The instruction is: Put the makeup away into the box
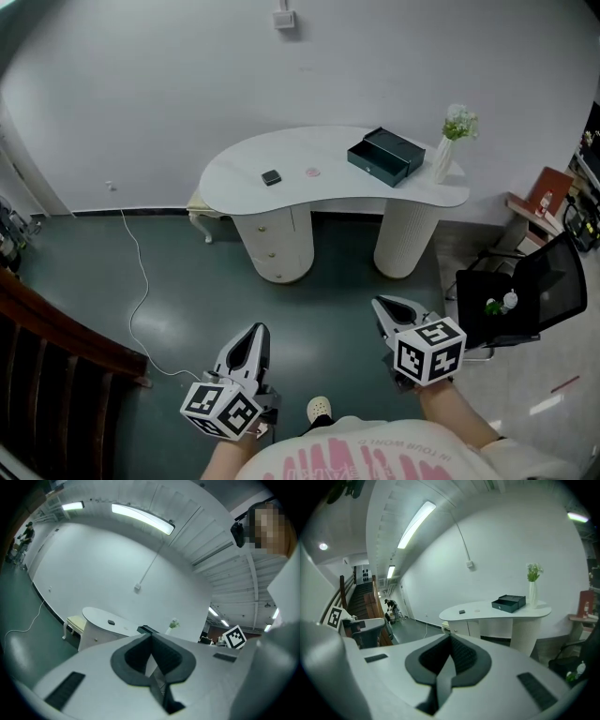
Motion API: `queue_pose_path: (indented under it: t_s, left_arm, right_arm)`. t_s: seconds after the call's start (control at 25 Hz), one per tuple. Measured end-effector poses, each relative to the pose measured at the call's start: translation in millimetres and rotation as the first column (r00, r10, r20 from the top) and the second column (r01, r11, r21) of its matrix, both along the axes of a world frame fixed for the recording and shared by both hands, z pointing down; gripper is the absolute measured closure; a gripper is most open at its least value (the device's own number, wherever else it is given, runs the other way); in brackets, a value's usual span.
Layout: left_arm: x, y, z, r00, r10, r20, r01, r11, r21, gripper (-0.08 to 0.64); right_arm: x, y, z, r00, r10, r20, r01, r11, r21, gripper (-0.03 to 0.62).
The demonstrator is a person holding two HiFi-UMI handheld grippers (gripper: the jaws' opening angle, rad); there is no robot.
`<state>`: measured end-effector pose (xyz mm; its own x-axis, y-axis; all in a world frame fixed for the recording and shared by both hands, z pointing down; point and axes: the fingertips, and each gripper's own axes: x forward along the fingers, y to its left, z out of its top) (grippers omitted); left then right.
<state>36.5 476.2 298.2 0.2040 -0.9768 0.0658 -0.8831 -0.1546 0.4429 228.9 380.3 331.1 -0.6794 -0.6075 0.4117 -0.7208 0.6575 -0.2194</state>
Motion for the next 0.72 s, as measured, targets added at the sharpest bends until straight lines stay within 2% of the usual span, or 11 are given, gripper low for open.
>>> queue_pose_path:
  t_s: [0.16,0.32,0.56,0.72]
  left_arm:
    - [-31.2,-33.5,-15.4,1.000,0.018,0.000,-0.018,1.000,0.023,0.558]
    - [-47.1,-55.6,-25.9,0.999,0.042,0.014,-0.043,0.997,0.066,0.558]
    - [-57.6,-72.4,-1.1,0.996,0.080,-0.036,-0.079,0.997,0.015,0.558]
    - [-82.1,-87.7,12.3,0.999,0.030,-0.037,-0.031,0.999,-0.019,0.558]
  right_arm:
    - [-34.8,-29.2,-14.2,1.000,0.007,0.023,-0.008,1.000,0.015,0.594]
    - [-53.0,-47.5,-19.4,1.000,0.019,0.022,-0.020,0.998,0.054,0.594]
    - [-57.6,-56.5,12.9,0.998,0.047,-0.033,-0.047,0.999,-0.007,0.594]
    - [-61.8,-82.1,17.2,0.995,0.099,0.000,-0.099,0.994,-0.039,0.594]
